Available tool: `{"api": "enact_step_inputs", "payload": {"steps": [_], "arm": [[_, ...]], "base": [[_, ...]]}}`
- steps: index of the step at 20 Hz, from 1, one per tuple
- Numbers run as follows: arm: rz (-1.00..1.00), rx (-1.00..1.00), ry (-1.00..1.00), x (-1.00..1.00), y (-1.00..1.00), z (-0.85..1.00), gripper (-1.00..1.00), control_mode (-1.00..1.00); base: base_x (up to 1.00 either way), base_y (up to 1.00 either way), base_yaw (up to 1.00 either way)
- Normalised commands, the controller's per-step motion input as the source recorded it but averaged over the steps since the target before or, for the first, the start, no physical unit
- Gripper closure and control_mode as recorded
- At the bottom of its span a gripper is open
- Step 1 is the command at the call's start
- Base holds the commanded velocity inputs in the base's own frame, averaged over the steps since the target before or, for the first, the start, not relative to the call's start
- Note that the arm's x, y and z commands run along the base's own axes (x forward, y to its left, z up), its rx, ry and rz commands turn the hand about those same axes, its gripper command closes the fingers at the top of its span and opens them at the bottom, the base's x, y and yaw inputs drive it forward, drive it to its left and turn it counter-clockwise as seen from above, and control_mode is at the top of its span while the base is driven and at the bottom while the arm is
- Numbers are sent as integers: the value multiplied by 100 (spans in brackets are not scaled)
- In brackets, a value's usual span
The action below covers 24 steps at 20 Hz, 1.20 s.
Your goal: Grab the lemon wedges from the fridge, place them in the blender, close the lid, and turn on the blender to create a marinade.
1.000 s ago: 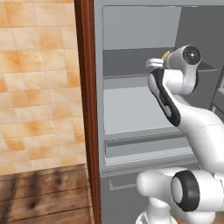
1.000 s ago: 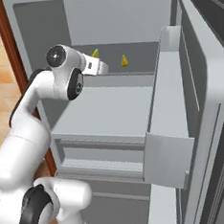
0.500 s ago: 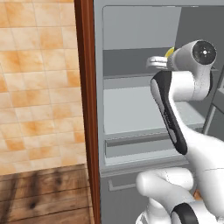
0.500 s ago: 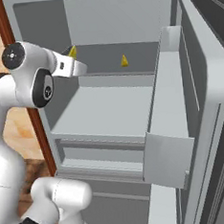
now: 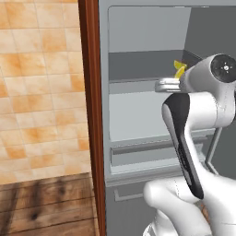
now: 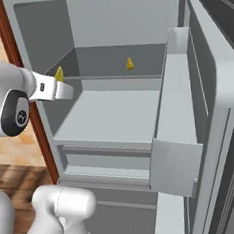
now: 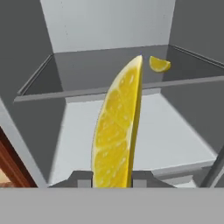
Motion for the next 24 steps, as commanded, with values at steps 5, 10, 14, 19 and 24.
{"api": "enact_step_inputs", "payload": {"steps": [5, 10, 14, 19, 24], "arm": [[-2, -6, 1, -41, 1, -46, 100, -100], [-5, 1, 0, -100, 1, -7, 100, -100], [0, 0, 0, 0, 0, 0, 100, 100], [0, 0, 0, 0, 0, 0, 100, 100], [0, 0, 0, 0, 0, 0, 100, 100]], "base": [[0, 0, 0], [0, 0, 0], [-88, 21, -10], [-60, 53, -29], [-63, 51, -55]]}}
